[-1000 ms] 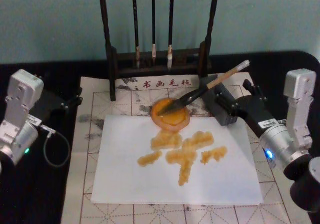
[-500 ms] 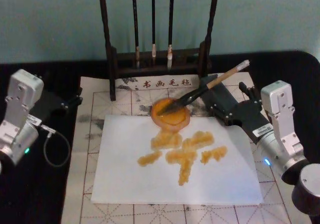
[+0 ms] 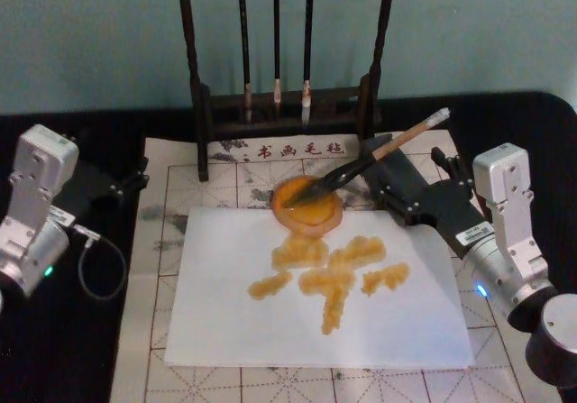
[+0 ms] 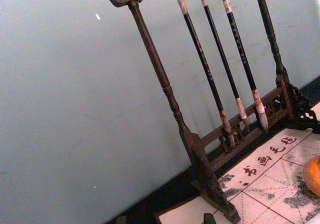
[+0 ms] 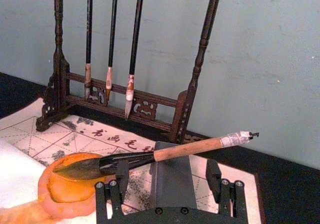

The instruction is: Pick up the brush from the inkstone, write on the paper, then place the brush back to its original position.

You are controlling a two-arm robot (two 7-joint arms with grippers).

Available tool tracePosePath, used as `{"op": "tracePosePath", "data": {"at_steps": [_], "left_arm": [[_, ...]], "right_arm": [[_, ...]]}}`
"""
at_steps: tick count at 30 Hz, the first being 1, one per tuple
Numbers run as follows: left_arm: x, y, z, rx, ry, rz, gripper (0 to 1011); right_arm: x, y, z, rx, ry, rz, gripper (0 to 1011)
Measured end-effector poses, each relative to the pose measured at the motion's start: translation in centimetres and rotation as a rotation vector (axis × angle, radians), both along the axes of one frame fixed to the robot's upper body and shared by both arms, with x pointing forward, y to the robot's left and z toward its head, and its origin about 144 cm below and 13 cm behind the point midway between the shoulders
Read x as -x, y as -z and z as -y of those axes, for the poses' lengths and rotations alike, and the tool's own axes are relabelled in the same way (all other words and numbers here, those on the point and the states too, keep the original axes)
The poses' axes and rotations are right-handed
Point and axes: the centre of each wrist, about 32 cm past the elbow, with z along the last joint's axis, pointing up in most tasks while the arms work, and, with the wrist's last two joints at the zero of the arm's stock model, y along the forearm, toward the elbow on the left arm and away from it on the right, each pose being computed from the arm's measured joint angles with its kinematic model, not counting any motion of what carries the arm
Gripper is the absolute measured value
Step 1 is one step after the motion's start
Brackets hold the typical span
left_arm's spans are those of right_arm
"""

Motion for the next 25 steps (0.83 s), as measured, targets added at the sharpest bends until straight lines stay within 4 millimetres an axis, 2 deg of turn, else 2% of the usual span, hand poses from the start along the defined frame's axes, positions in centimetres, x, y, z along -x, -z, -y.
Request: {"op": "tracePosePath", "data": {"at_steps": [25], "left_arm": [[0.0, 0.0, 0.0, 0.0, 0.0, 0.0, 1001]], "right_arm": [[-0.01, -0.06, 0.01, -0.007, -0.001, -0.002, 1000]]}}
